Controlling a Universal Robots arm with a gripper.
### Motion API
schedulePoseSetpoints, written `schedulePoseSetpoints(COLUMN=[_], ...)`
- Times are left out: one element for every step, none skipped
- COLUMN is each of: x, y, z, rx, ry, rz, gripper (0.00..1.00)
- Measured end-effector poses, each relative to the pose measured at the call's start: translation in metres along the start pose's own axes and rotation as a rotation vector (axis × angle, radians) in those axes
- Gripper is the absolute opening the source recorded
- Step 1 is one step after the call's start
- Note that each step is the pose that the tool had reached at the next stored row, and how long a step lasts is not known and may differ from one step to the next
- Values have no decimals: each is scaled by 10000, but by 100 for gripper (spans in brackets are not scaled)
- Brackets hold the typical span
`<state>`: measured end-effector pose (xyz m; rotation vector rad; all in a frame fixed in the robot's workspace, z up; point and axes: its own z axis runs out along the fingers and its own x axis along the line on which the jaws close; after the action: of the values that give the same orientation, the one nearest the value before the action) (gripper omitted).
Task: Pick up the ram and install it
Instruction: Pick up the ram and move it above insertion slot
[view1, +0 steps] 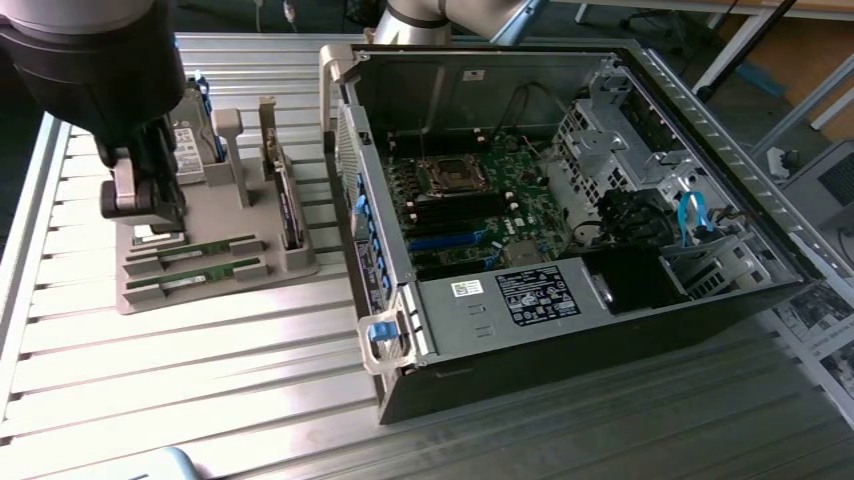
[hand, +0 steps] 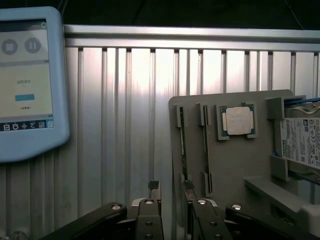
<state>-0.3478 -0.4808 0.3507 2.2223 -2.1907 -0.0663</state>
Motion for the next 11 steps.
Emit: schedulePoseSetpoints(x=[-1,-3,-4,-6,-8,-9,-10,-10,-11,-12,-13], y=[0,-1,-1,-1,-1,-2,-2,-2,-2,-2,-2], z=[3,7,11,17,22,27,31,34,38,41,45], rx=[-1,0,-1,-1,-2,-2,-3,-2,-2,-2,-2], ry=[4,7,10,16,21,28,34,38,42,47,52], rz=[0,0,1,0,0,1,1,1,1,2,2], gripper=[30,30,30,30,30,30,30,30,30,30,30])
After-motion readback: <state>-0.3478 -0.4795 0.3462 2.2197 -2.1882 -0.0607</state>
